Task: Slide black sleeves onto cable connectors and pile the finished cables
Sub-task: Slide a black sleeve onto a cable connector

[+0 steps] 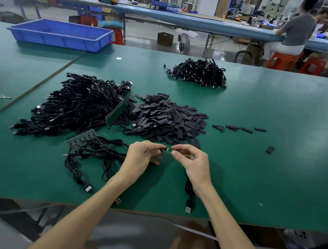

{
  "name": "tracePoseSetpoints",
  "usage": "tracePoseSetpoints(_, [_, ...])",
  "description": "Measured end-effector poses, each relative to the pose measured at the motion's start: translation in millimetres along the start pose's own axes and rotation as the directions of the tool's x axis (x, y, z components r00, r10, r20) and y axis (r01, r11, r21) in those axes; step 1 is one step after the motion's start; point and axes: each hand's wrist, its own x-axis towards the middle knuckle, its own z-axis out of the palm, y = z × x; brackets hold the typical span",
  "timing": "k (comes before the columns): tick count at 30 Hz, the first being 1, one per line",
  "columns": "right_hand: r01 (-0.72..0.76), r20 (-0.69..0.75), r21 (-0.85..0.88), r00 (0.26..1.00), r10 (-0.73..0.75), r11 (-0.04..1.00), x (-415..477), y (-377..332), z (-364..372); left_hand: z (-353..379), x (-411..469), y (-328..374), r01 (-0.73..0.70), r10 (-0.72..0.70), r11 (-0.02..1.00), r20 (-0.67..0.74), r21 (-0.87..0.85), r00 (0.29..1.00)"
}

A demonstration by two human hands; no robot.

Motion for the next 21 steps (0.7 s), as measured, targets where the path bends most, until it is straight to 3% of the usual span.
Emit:
tracePoseSetpoints(18, [-0.001, 0.019, -0.051, 1.0, 0.002, 0.999, -0.7, 0.9, -1.7, 0.6, 0.1, -3.0, 0.014, -0.014, 0.996, -0.006, 0.086, 1.0])
tracePoseSetpoints(21, [-0.004, 0.034, -0.057, 0.999, 0.006, 0.998, -1.3, 0.3, -1.8, 2.3, -1.2, -5.2, -0.037, 0.038, 0.986, -0.001, 0.161, 0.999])
